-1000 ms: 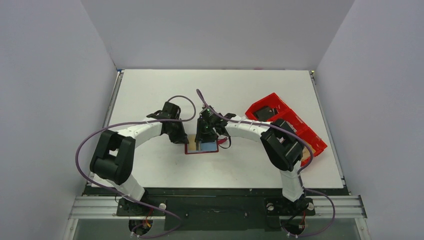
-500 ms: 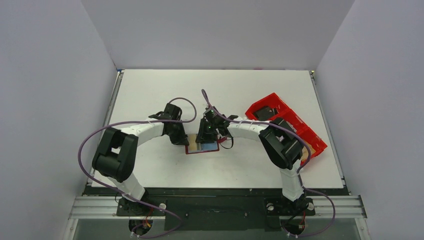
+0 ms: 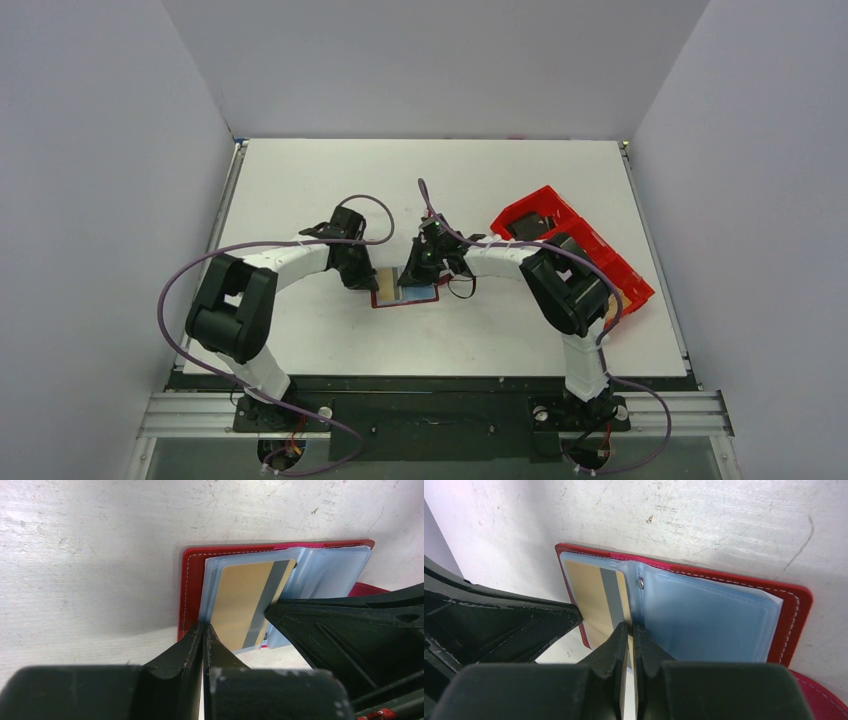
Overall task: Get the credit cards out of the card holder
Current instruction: Remove the credit card from the card holder.
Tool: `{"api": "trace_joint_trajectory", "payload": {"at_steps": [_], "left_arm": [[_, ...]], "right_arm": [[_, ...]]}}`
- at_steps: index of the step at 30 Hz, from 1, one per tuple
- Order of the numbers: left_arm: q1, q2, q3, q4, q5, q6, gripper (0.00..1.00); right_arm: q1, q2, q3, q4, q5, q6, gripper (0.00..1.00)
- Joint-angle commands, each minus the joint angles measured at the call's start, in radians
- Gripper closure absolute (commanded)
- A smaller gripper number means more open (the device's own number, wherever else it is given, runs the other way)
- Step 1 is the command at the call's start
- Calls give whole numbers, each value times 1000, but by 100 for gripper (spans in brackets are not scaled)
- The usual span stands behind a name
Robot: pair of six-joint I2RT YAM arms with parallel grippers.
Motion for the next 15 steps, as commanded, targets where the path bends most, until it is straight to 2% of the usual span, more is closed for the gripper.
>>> {"api": "trace_joint_trajectory", "payload": {"at_steps": [1, 9, 15], "left_arm": [[-21, 25, 11, 25, -11, -7, 100], [-21, -30, 28, 33, 49, -5, 99], [-21, -48, 35, 66, 112, -12, 95]], "right_arm": [[12, -5, -15, 39, 43, -8, 100], [14, 1, -1, -112, 170, -72, 100], [19, 6, -9, -118, 183, -79, 100]]}}
